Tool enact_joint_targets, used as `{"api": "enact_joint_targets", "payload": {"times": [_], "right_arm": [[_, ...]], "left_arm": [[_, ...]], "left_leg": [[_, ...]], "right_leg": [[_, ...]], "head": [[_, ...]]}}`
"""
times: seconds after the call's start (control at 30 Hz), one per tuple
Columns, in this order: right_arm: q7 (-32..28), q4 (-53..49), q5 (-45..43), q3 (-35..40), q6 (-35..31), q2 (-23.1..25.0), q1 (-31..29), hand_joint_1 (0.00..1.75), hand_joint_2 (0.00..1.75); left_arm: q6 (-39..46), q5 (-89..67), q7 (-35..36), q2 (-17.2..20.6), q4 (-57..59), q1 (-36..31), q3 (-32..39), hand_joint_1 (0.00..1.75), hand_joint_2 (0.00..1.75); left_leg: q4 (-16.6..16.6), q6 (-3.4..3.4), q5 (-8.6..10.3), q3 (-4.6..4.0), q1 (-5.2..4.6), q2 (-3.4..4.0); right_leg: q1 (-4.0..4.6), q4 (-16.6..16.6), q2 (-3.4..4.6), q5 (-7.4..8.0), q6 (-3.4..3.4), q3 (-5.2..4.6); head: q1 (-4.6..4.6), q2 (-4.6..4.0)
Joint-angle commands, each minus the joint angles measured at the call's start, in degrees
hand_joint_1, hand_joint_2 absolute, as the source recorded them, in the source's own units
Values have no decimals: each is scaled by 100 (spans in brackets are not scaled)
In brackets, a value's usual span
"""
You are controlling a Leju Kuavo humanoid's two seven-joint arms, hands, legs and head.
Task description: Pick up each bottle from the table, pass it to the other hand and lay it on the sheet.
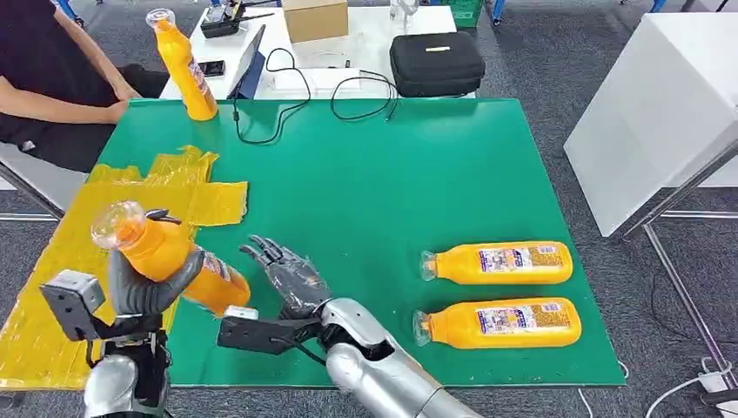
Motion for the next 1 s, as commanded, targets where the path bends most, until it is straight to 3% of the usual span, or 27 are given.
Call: {"api": "enact_joint_targets", "payload": {"times": [0.03, 0.07, 0.2, 0.33, 0.57, 1.0], "right_arm": [[79, -1211, 49, -666, 281, -735, 133, 0, 0], [8, -1305, 31, -645, 337, -912, 118, 0, 0], [-32, -1337, -26, -702, 366, -1003, 125, 0, 0], [-167, -1559, -112, -676, 382, -1456, 190, 0, 0], [-341, -1875, -148, -834, 392, -1996, 522, 0, 0], [-404, -1963, -149, -846, 430, -2193, 561, 0, 0]], "left_arm": [[2050, -2936, 173, 414, 951, -895, 262, 175, 175], [2767, -3918, 304, 539, 1270, -942, 238, 175, 175], [2911, -3894, 221, 573, 1492, -958, 237, 175, 175], [3827, -5551, 715, 919, 2749, -1008, 175, 175, 175], [4022, -5902, 714, 951, 5326, -1262, 61, 175, 175], [4050, -5908, 682, 997, 5785, -1337, 45, 175, 175]], "left_leg": [[-4, -1, 3, 9, 3, -24], [-6, -2, -1, 25, 9, -30], [-16, -2, 2, 38, 8, -34], [-17, -1, 5, 27, -3, -20], [-23, 1, 5, 39, -16, -28], [-12, 1, -10, 39, -8, 18]], "right_leg": [[4, -6, -28, -4, -3, 18], [12, -13, -37, -8, -5, 40], [11, -22, -42, -7, -5, 53], [-1, -16, -25, -3, -2, 34], [-12, -19, -33, -8, -1, 44], [-15, -12, 9, 0, -6, 39]], "head": [[2, 0], [2, 0], [2, 0], [0, 0], [0, 0], [-2, 0]]}}
